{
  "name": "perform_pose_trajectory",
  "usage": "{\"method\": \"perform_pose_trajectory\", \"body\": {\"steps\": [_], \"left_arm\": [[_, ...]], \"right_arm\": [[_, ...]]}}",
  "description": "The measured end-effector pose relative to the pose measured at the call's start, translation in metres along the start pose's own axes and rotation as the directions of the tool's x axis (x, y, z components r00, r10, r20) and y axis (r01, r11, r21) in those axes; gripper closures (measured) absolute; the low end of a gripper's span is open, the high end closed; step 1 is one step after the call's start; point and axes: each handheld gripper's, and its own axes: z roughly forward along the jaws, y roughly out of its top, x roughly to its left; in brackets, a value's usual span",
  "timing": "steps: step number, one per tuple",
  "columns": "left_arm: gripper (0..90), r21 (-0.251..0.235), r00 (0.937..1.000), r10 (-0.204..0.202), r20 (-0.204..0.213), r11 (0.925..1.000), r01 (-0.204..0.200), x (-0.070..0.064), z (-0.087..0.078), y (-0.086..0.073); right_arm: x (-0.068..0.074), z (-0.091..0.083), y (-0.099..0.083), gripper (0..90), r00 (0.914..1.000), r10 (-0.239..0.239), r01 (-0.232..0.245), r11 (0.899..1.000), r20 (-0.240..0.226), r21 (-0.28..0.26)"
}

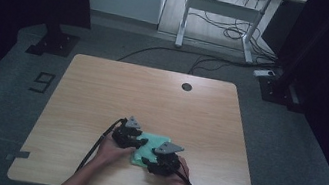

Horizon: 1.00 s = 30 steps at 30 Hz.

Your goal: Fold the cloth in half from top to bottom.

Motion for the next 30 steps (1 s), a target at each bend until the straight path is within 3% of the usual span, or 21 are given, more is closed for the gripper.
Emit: {"method": "perform_pose_trajectory", "body": {"steps": [5, 16, 19, 24, 30], "left_arm": [[53.6, 0.000, 1.0000, -0.009, 0.000, 1.0000, 0.009, 0.006, 0.010, 0.011], [52.4, 0.007, 0.9997, -0.016, -0.016, 0.9998, 0.016, 0.006, 0.013, 0.019], [51.4, -0.017, 0.9994, -0.015, -0.030, 0.9998, 0.014, 0.005, 0.007, 0.022], [50.3, -0.064, 0.9992, -0.018, -0.036, 0.9978, 0.016, 0.001, -0.013, 0.026], [49.6, -0.112, 0.9990, -0.019, -0.040, 0.9936, 0.015, -0.003, -0.036, 0.026]], "right_arm": [[-0.014, 0.004, 0.004, 44.5, 0.9994, 0.027, -0.027, 1.000, 0.019, -0.006], [-0.019, 0.004, 0.004, 43.7, 0.9986, 0.049, -0.048, 0.999, 0.021, -0.017], [-0.018, 0.003, 0.005, 41.6, 0.9987, 0.049, -0.048, 0.999, 0.017, -0.025], [-0.019, -0.009, 0.007, 39.0, 0.9978, 0.066, -0.065, 0.993, 0.007, -0.095], [-0.019, -0.020, 0.006, 38.6, 0.9969, 0.078, -0.077, 0.988, 0.003, -0.134]]}}
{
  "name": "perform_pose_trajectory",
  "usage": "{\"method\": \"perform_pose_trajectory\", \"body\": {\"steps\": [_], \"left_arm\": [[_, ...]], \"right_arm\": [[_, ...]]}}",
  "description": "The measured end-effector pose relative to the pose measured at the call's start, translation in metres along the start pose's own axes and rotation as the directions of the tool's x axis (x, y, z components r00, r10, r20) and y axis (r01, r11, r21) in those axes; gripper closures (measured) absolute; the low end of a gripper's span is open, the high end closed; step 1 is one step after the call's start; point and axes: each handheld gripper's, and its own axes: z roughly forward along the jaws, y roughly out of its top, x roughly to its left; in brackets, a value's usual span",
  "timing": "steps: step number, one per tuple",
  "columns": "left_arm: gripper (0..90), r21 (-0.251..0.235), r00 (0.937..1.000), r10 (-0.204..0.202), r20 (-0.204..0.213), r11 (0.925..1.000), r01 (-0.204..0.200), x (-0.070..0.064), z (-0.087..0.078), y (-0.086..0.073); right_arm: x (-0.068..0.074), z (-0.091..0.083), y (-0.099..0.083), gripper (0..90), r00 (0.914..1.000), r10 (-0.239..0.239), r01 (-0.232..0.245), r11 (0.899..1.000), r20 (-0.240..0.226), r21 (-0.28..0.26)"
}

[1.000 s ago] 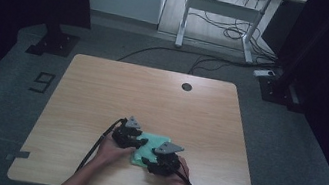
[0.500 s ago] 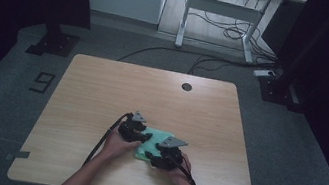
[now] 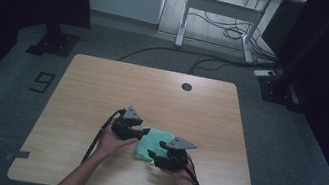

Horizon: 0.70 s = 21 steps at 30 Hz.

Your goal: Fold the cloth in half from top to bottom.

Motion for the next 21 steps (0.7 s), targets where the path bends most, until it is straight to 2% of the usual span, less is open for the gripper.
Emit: {"method": "perform_pose_trajectory", "body": {"steps": [6, 13, 16, 21], "left_arm": [[48.7, -0.031, 1.0000, 0.006, -0.001, 0.9995, -0.006, -0.003, -0.018, -0.008], [47.8, -0.043, 1.0000, -0.005, -0.005, 0.9991, 0.005, -0.003, -0.034, -0.026], [47.5, -0.034, 0.9989, -0.009, -0.047, 0.9994, 0.007, -0.002, -0.040, -0.037], [47.3, -0.033, 0.9986, -0.023, -0.048, 0.9992, 0.021, -0.002, -0.051, -0.052]], "right_arm": [[-0.002, -0.013, 0.000, 38.3, 1.0000, 0.009, -0.009, 0.999, 0.003, -0.037], [-0.004, -0.025, -0.005, 38.1, 0.9999, 0.013, -0.013, 0.999, 0.005, -0.046], [-0.004, -0.030, -0.009, 37.9, 0.9998, 0.010, -0.010, 0.999, 0.016, -0.047], [-0.006, -0.043, -0.018, 37.9, 0.9988, 0.007, -0.005, 0.999, 0.047, -0.050]]}}
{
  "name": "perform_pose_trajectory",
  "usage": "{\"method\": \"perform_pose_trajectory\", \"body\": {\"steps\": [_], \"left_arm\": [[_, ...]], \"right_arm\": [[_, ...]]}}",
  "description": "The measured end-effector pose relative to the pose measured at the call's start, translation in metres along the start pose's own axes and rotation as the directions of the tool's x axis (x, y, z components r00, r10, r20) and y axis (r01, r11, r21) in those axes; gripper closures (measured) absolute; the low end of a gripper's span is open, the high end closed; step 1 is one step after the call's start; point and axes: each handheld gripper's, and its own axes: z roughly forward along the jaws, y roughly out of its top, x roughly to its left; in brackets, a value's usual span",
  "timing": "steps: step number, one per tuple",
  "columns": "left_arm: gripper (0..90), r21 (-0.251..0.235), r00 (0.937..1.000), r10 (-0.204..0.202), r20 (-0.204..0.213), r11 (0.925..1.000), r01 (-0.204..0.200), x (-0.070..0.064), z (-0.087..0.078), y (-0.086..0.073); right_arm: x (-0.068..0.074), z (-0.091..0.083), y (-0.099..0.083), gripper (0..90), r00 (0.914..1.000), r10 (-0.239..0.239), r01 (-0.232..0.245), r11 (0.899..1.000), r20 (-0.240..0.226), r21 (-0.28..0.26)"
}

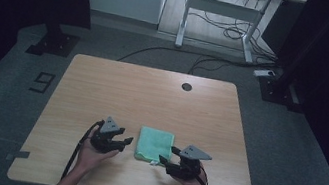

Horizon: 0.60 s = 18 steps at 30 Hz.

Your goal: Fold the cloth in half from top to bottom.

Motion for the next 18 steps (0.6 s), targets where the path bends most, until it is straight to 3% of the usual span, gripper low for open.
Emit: {"method": "perform_pose_trajectory", "body": {"steps": [5, 10, 15, 18], "left_arm": [[45.4, -0.006, 0.9999, -0.003, 0.016, 1.0000, 0.003, -0.006, -0.012, -0.012], [44.6, 0.015, 0.9989, 0.046, -0.010, 0.9988, -0.046, -0.016, -0.021, -0.022], [44.1, 0.026, 0.9992, 0.040, 0.003, 0.9988, -0.040, -0.020, -0.028, -0.035], [44.0, 0.038, 0.9991, 0.041, -0.011, 0.9984, -0.041, -0.019, -0.031, -0.044]], "right_arm": [[-0.005, -0.013, -0.013, 37.8, 0.9996, 0.004, -0.005, 1.000, 0.029, 0.009], [-0.010, -0.028, -0.027, 37.9, 0.9986, 0.020, -0.022, 1.000, 0.049, 0.023], [-0.014, -0.043, -0.037, 38.4, 0.9961, 0.036, -0.038, 0.999, 0.080, 0.017], [-0.014, -0.048, -0.041, 38.3, 0.9964, 0.033, -0.035, 0.999, 0.078, 0.025]]}}
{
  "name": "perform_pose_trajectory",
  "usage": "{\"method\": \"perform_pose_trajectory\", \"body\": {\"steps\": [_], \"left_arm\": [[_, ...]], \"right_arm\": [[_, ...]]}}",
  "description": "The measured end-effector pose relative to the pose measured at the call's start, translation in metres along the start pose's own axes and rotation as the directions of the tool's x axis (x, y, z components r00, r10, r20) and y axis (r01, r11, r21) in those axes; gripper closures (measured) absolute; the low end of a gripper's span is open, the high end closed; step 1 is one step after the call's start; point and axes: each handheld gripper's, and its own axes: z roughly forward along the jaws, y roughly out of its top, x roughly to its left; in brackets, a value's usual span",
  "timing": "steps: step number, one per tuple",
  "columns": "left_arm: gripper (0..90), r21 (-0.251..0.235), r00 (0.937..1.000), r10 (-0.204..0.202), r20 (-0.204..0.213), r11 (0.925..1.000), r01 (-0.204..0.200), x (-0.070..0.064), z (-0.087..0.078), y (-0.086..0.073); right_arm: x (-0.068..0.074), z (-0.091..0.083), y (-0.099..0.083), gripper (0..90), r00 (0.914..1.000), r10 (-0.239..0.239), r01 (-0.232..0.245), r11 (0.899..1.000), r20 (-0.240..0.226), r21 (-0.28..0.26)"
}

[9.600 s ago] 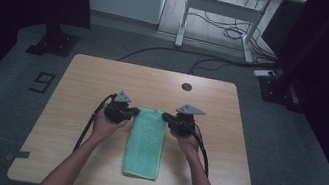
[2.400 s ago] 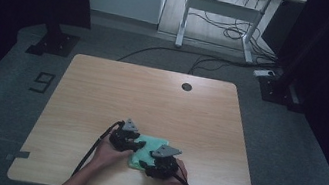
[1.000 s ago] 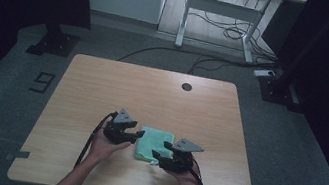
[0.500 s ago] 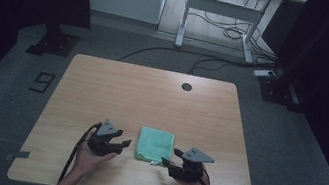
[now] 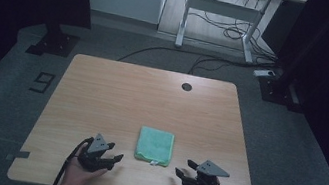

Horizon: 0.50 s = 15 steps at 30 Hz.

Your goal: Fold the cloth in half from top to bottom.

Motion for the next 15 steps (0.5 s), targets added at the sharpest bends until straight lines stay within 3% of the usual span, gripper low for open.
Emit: {"method": "perform_pose_trajectory", "body": {"steps": [8, 15], "left_arm": [[43.6, 0.024, 0.9997, -0.012, -0.022, 0.9996, 0.012, 0.002, -0.004, -0.020], [43.3, 0.015, 0.9995, -0.017, -0.026, 0.9997, 0.017, 0.004, -0.007, -0.022]], "right_arm": [[0.001, -0.006, -0.006, 37.9, 1.0000, -0.001, 0.001, 1.000, 0.008, 0.016], [-0.003, -0.007, -0.007, 37.5, 0.9997, 0.014, -0.015, 1.000, 0.018, 0.013]]}}
